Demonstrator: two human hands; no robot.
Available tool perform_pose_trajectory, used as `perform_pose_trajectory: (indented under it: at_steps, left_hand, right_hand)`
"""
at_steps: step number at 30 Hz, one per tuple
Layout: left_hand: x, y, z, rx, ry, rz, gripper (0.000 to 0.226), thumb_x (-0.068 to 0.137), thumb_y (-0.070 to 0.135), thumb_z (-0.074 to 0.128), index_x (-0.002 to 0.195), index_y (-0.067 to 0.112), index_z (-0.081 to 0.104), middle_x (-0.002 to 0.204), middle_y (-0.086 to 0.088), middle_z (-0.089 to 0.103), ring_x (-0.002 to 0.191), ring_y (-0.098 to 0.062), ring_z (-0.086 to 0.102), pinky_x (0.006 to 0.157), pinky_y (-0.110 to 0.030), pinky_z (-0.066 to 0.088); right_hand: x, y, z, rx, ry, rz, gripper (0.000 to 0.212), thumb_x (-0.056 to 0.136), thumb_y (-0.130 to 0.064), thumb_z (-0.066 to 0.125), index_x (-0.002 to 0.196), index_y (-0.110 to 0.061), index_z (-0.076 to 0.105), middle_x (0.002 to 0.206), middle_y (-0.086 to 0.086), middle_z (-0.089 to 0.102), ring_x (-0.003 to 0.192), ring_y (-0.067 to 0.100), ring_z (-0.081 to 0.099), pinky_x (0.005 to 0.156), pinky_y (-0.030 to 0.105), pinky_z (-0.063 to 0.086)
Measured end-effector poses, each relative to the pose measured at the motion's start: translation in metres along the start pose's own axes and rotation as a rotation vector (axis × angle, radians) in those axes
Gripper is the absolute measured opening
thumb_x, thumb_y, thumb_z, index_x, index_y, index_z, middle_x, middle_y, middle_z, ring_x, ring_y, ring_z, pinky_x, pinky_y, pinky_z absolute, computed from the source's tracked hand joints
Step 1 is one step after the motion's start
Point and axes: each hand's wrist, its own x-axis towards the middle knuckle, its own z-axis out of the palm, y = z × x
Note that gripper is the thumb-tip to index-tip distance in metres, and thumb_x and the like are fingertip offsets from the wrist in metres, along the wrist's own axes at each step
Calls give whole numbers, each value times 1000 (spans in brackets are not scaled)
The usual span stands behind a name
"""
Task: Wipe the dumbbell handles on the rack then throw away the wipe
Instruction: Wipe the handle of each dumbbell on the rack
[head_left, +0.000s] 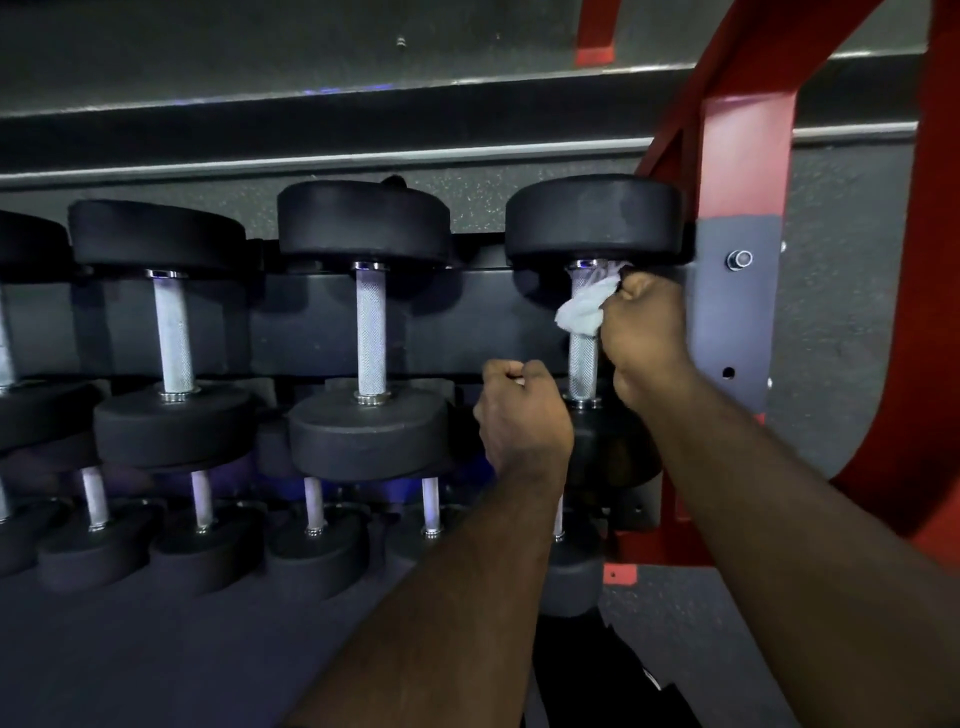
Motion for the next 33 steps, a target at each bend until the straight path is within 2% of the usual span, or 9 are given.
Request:
perform_pose_trajectory:
  at_steps: [5, 7, 10, 14, 20, 22, 26, 30, 33]
  left_hand:
    - [2, -2, 2, 1, 13, -1, 18, 96, 35, 52, 103, 22, 64, 95, 2, 67, 98, -22, 60, 74, -30, 39]
    - [3, -1, 2, 1, 20, 7, 18, 96, 35, 52, 102, 22, 64, 95, 2, 67, 96, -23, 61, 71, -29, 39]
    - [1, -2, 2, 22, 22, 14, 19, 98, 35, 51, 103, 22, 64, 96, 2, 67, 85, -15, 60, 58, -24, 34]
    - [2, 0, 2, -1, 29, 2, 19, 98, 34, 52, 100, 19, 65, 92, 3, 67, 80, -13, 58, 56, -20, 32]
    - [0, 1, 1, 6, 18, -8, 18, 96, 38, 52, 97, 24, 63, 89, 4, 66, 84, -19, 62, 65, -28, 41]
    - [1, 0, 2, 16, 23, -9, 19, 95, 41, 52, 94, 26, 62, 90, 4, 67, 88, -22, 64, 73, -33, 48]
    - [-2, 1, 1, 14, 28, 2, 21, 98, 43, 52, 93, 25, 62, 88, 4, 68, 83, -19, 65, 68, -32, 47]
    - [0, -1, 2, 9, 32, 3, 24, 98, 47, 52, 94, 26, 62, 92, 1, 68, 87, -21, 65, 66, -31, 45]
    - [3, -2, 3, 10, 30, 9, 24, 98, 48, 52, 94, 26, 62, 93, 1, 68, 89, -22, 65, 68, -32, 46]
  right_hand:
    - [1, -15, -4, -1, -7, 15, 20, 92, -15, 62, 74, -13, 69, 80, 3, 72, 75, 15, 66, 70, 34, 55]
    - [8, -12, -4, 9, 0, 72, 18, 85, -27, 66, 77, -12, 73, 81, 3, 76, 77, 21, 73, 72, 41, 60]
    - [9, -19, 2, 164, -74, 282, 16, 86, -8, 60, 94, -5, 74, 93, 12, 78, 80, 26, 76, 67, 44, 62]
    - [-7, -22, 0, 96, -64, 128, 21, 66, -13, 71, 85, -12, 77, 87, 1, 78, 86, 20, 75, 76, 39, 63]
    - [15, -15, 9, 283, -90, 321, 25, 91, -1, 45, 87, -13, 67, 105, 18, 75, 100, 38, 73, 69, 35, 52]
    - [9, -7, 10, 138, -91, 191, 16, 84, -12, 60, 96, -12, 71, 101, 9, 77, 101, 32, 73, 69, 31, 54]
    - [-7, -2, 12, -186, -152, -10, 46, 85, -42, 71, 120, -13, 61, 111, -2, 69, 98, 18, 66, 88, 33, 54]
    - [10, -10, 23, -294, -117, -48, 39, 96, -44, 60, 97, -7, 76, 95, 12, 77, 91, 31, 72, 85, 46, 59]
    - [10, -5, 25, -343, -130, -72, 38, 99, -42, 60, 92, -8, 75, 89, 10, 77, 81, 25, 72, 77, 34, 57]
